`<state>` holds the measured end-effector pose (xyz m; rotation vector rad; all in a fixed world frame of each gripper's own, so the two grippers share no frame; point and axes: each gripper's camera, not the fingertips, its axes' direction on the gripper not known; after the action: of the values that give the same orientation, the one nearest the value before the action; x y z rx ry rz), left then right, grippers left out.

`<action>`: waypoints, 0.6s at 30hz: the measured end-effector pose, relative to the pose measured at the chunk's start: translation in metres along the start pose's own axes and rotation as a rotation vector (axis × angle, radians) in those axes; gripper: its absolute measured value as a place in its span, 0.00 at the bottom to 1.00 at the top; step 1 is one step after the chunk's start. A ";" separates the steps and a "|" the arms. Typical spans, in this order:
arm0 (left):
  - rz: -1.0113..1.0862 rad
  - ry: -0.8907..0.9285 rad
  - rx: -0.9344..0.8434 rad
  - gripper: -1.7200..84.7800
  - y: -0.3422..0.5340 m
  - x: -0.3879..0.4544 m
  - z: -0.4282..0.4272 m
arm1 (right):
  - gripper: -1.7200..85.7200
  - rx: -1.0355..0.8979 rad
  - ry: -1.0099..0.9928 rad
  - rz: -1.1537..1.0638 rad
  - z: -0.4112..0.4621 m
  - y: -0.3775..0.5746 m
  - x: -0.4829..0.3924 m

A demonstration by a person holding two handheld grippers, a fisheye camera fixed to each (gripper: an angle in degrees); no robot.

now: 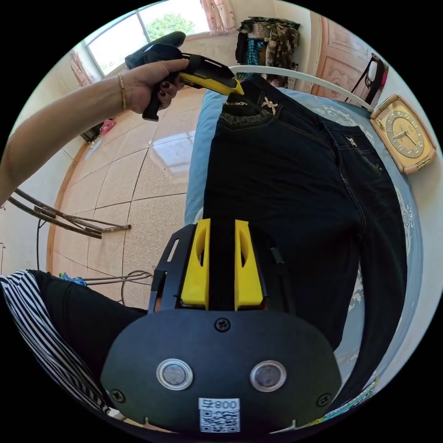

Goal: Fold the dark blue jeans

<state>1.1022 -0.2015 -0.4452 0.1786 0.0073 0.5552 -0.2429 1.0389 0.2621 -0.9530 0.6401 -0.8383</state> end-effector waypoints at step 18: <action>-0.011 -0.261 -0.021 0.02 -0.010 0.025 0.023 | 0.02 0.046 -0.432 0.138 -0.035 0.069 0.055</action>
<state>1.1298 -0.2001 -0.4236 0.2298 -0.2509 0.5177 -0.2182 0.9996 0.1792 -0.9962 0.3069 -0.4992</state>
